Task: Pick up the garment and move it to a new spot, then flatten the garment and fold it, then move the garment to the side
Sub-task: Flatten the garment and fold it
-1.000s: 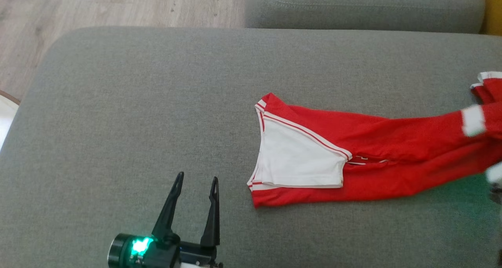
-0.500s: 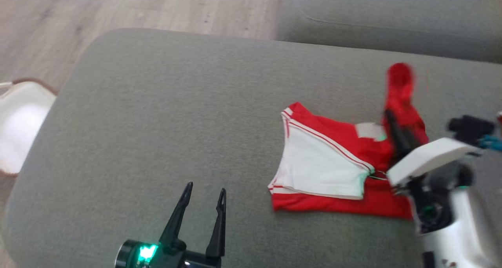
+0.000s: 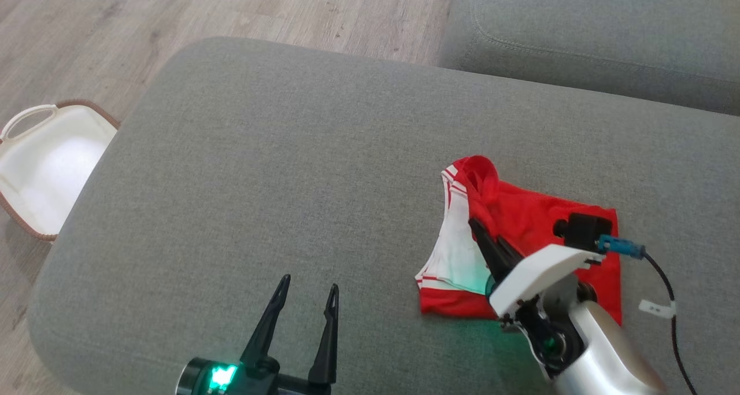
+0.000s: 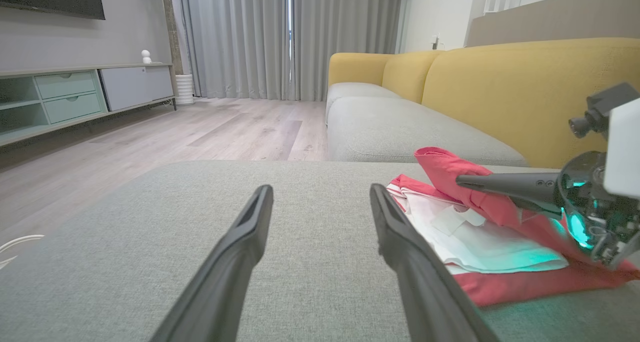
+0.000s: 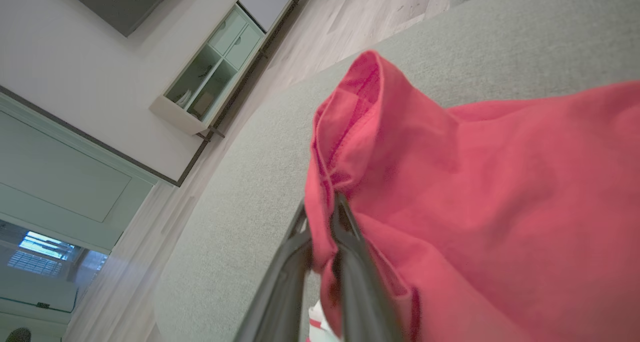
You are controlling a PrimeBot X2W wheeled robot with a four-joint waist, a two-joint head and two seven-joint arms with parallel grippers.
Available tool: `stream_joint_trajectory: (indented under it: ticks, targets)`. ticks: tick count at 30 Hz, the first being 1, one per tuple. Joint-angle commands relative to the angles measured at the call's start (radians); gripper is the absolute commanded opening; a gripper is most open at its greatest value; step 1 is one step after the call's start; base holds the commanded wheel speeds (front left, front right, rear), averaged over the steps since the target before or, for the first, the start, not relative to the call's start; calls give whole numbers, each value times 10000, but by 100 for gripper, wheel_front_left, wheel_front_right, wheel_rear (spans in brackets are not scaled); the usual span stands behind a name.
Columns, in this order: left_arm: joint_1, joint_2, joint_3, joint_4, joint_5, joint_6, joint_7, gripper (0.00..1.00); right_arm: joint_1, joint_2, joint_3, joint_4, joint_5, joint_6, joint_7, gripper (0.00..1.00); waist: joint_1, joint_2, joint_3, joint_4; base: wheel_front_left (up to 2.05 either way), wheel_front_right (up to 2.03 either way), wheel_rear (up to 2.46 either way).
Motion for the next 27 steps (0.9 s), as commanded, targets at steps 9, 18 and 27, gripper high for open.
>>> stream_joint_trajectory:
  ticks: [9, 18, 27]
  targets:
    - [-115, -244, 610, -323, 225, -46, -93, 100, -1359, 29, 1001, 383, 885, 67, -1737, 100, 1, 0, -141, -296, 0, 0, 0]
    - [320, -331, 1224, -588, -92, 71, -93, 100, -533, -393, -144, -13, -1623, 67, -3504, 100, 1, 0, -605, -1312, 0, 0, 0]
    - [514, -496, 1864, -804, -349, 167, -93, 100, 1599, -1517, -1032, -1742, -3826, 67, -4249, 100, 1, 0, -908, -2181, 0, 0, 0]
